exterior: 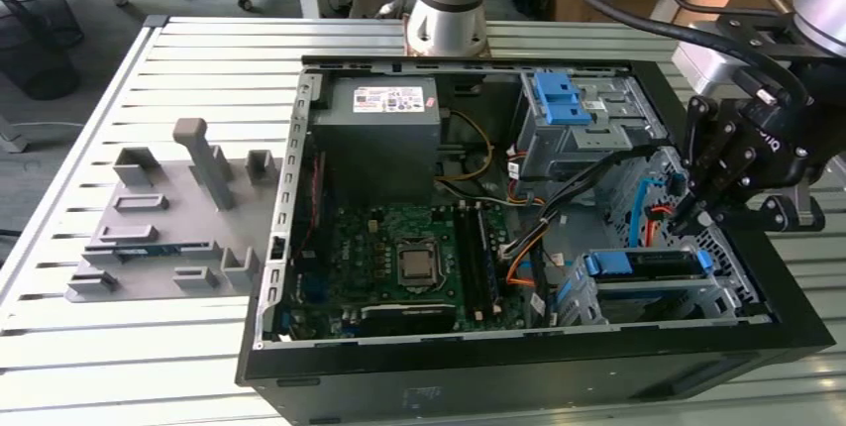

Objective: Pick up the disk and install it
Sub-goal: 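Insert the first disk wire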

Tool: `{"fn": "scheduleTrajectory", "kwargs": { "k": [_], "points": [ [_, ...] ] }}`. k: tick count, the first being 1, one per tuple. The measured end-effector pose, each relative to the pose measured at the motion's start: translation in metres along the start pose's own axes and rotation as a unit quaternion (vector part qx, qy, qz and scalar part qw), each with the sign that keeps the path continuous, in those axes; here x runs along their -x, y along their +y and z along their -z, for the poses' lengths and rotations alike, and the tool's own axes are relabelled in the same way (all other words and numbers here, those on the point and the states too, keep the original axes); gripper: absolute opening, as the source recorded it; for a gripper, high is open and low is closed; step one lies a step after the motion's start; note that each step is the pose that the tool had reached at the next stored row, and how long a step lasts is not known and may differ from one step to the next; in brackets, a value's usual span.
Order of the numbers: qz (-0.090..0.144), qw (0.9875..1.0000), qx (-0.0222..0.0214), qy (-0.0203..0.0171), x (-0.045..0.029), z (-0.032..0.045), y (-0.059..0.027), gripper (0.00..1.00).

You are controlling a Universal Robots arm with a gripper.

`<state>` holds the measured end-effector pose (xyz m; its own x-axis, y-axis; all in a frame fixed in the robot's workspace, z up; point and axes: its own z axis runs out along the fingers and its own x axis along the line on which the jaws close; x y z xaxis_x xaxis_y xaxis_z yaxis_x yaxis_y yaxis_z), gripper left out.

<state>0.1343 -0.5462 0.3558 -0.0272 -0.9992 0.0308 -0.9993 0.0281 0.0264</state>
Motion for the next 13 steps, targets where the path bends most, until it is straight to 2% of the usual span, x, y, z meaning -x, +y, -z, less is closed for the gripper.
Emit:
{"fn": "scheduleTrajectory", "kwargs": {
  "k": [4,8,13],
  "points": [
    [-0.001,1.0000,-0.0001,0.0000,-0.0009,-0.0041,0.0009,0.17],
    [-0.017,0.9999,0.0004,-0.0005,-0.0009,-0.0065,0.0012,0.17],
    [-0.017,0.9998,0.0011,-0.0006,-0.0026,-0.0109,0.0010,0.17]
  ]
}}
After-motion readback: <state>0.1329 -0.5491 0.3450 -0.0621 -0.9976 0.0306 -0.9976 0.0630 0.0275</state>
